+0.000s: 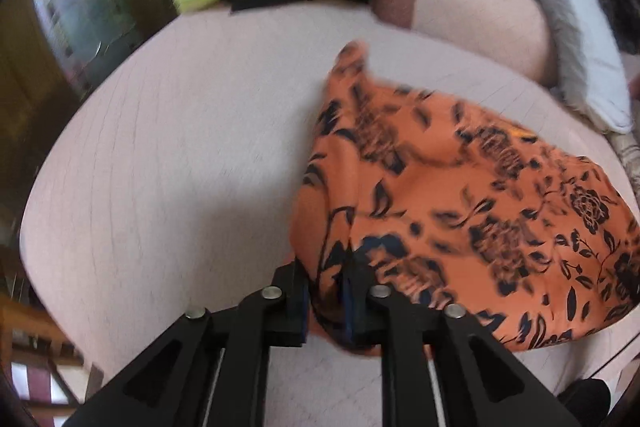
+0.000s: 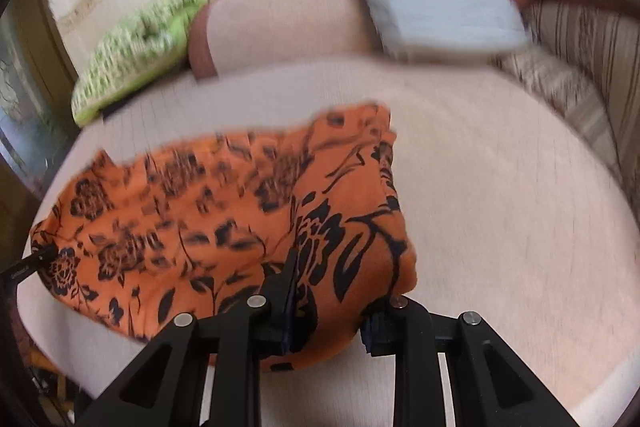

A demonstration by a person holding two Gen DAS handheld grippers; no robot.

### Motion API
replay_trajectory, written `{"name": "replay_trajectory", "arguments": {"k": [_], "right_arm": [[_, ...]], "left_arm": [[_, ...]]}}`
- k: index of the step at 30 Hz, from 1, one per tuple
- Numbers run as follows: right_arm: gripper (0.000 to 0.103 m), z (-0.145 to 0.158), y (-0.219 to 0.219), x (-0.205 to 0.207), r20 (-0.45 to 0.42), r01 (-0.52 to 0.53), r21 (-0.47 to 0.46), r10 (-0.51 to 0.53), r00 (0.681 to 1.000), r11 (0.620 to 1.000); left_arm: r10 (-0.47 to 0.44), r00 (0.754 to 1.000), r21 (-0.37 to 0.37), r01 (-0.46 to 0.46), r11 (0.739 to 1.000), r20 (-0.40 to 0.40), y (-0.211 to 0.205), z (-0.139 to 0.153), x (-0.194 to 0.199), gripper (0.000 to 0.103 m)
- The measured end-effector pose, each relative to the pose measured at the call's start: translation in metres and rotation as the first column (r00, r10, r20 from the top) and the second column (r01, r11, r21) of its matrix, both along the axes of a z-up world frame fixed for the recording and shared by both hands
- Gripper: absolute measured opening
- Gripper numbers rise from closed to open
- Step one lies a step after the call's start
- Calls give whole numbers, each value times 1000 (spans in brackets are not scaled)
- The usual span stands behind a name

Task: Fold small clothes

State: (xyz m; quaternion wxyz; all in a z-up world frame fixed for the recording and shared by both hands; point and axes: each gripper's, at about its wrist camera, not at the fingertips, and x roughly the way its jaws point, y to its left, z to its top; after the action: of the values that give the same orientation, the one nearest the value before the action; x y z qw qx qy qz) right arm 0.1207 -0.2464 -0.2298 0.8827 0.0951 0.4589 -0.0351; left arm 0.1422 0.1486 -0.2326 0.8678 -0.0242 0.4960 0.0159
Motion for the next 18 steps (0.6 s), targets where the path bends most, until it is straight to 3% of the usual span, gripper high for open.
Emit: {"name": "replay_trajectory", "arguments": {"k": [3,4,5,7,9,13,18], "right_arm": [[30,-15,-18,14,-178,21,74,-7,984,997],[30,-12,-30,19,-205,43,117,-18,979,992],[30,-4,-41,22,-204,55,152,-23,979,987],[30,12,-54,26,-176,73,147,-47,983,986],[30,32,-61,24,-108,97,93,-87,990,991],[30,50,-51,53,-32,60,106,-57,998,993],[30,4,-16,92,-150,1,13,1,989,1000]], "left_arm": [[35,999,1,-35,999,34,10,16,-6,32],[40,996,28,-42,999,74,13,28,-9,41],[43,993,50,-48,998,110,14,37,-11,53],[36,983,80,-51,996,179,12,54,-11,66],[10,981,80,-26,996,194,4,61,-1,70],[-49,989,104,34,994,142,-25,42,33,71],[-80,996,235,90,968,-51,-49,-18,59,71]]}}
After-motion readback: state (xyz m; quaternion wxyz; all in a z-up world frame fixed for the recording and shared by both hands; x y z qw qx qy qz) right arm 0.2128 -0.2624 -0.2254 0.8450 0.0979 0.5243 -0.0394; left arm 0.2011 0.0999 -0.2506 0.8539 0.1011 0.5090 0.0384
